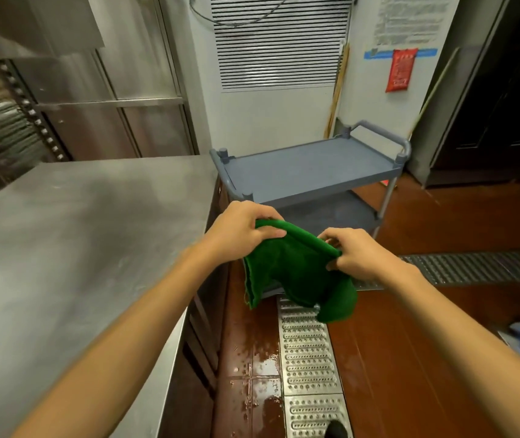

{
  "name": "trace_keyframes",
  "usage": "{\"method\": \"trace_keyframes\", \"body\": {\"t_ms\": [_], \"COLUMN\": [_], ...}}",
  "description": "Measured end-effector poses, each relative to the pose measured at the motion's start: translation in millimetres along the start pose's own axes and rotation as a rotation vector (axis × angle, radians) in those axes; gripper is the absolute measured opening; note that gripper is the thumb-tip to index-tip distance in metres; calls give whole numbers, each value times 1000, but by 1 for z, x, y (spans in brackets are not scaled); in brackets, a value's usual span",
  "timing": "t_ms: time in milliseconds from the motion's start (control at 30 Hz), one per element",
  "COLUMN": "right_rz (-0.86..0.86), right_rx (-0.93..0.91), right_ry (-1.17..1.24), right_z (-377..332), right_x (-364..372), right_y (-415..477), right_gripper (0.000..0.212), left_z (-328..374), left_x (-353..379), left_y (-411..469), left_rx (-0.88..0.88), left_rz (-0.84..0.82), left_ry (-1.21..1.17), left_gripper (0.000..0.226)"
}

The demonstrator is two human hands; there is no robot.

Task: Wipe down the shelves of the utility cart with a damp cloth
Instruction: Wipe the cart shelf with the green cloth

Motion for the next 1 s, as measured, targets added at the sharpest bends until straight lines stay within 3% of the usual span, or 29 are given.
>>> {"method": "trace_keyframes", "body": {"t_ms": [133, 433, 600, 833, 933, 1000], "right_rz": [-152, -197, -271, -157, -80, -9], "right_rx": [28, 8, 34, 207, 229, 224], "right_ry": [-36, 124, 57, 160, 192, 219], "right_z": [22, 78, 120, 185, 206, 216], "right_x": [-3, -47, -59, -68, -72, -79], "right_y": [51, 162, 210, 266, 280, 291], "right_gripper": [32, 15, 25, 19, 8, 13], "left_z": [-23, -77, -101, -134, -151, -167], "left_x": [7, 14, 29, 56, 66, 74], "left_y": [41, 154, 207, 260, 276, 288], "left_rx": [-8, -76, -143, -210, -220, -235], "left_rz": [-54, -34, -34, 32, 20, 32], "left_ry": [31, 9, -18, -56, -84, -96], "left_gripper": [8, 16, 16, 18, 29, 37]}}
Point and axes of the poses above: each hand's wrist, its own y-axis towards the middle knuckle, its own x-axis out of the palm, z = x × y, the point moved 5 cm from there along y, towards the middle knuckle, and after that the axes turned 14 degrees about x, right-handed, at the moved point
